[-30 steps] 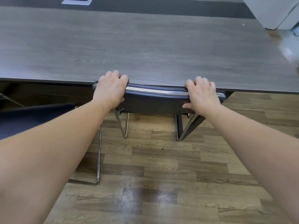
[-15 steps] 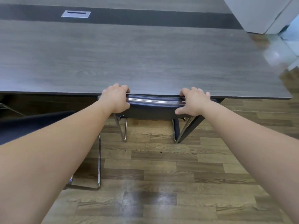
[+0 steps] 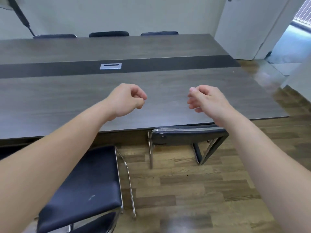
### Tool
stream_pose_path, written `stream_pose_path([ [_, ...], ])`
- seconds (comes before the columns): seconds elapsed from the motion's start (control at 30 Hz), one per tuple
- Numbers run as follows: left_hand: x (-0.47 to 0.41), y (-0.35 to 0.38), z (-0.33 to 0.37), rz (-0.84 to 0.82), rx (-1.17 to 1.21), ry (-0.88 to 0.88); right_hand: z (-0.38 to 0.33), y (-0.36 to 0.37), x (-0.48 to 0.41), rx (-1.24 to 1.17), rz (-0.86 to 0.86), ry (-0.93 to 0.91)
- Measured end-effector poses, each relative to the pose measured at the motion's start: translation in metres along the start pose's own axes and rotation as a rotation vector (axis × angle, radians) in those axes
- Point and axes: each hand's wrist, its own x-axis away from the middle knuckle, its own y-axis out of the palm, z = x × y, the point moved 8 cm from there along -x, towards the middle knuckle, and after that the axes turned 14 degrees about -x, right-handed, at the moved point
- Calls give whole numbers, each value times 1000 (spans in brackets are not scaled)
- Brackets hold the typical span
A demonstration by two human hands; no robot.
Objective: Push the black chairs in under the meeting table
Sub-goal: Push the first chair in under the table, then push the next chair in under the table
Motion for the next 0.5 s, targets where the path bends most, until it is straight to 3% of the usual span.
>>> stream_pose_path([
  [0.27, 116, -134, -85, 123, 1, -48, -92, 84, 83, -36, 9, -80],
  [0.5, 239, -212, -163, 296, -28, -157, -129, 173, 165, -12, -54, -130],
])
